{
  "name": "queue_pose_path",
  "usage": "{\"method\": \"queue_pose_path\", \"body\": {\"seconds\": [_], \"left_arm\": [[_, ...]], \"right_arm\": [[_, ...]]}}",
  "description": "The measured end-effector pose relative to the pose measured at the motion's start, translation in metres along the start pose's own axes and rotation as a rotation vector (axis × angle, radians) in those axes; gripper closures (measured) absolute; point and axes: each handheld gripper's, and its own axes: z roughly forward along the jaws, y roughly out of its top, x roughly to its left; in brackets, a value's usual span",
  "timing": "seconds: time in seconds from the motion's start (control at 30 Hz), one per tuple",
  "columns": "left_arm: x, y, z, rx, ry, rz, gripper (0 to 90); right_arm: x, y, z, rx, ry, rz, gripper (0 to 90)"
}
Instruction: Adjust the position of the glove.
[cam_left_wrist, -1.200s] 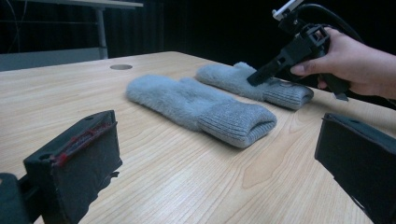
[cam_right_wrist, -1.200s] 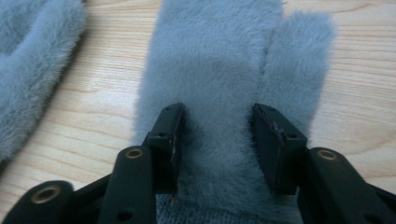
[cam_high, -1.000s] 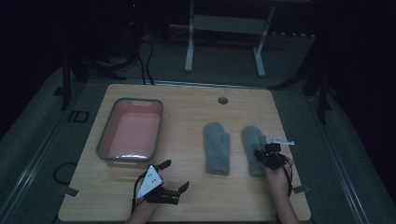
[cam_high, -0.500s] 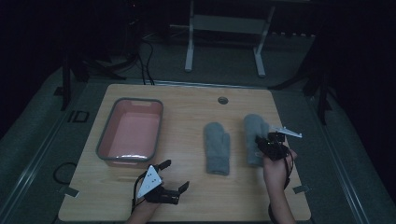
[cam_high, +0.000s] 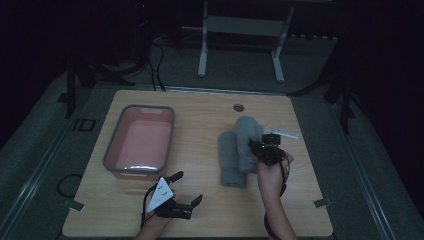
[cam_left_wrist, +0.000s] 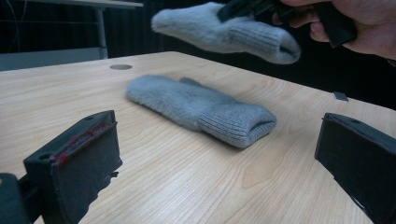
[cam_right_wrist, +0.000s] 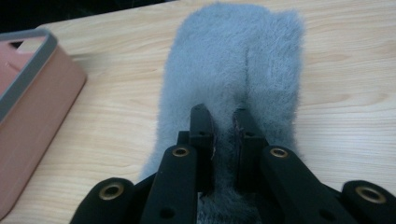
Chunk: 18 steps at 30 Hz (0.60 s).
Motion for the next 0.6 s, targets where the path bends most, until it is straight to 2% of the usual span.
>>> {"method": "queue_pose_path", "body": {"seconds": [0.27,0.33,0.37,0.43,0.5,0.6], "left_arm": [[0.0,0.0,0.0,0.0,-0.003,-0.003,0.2],[0.0,0.0,0.0,0.001,-0.003,-0.002,0.2],[0.0,0.0,0.0,0.001,-0.003,-0.002,0.2],[0.0,0.0,0.0,0.002,-0.002,-0.002,0.2],[0.0,0.0,0.0,0.001,-0.002,-0.002,0.2],[0.0,0.0,0.0,0.003,-0.003,-0.003,0.2]], "right_arm": [[0.028,-0.014,0.021,0.059,0.014,-0.018,81.2],[0.031,-0.018,0.026,0.079,0.024,-0.014,81.2],[0.032,-0.02,0.028,0.084,0.012,-0.025,81.2],[0.033,-0.024,0.032,0.097,0.01,-0.016,81.2],[0.031,-0.027,0.036,0.102,-0.015,-0.016,81.0],[0.028,-0.031,0.041,0.116,-0.018,0.003,80.6]]}}
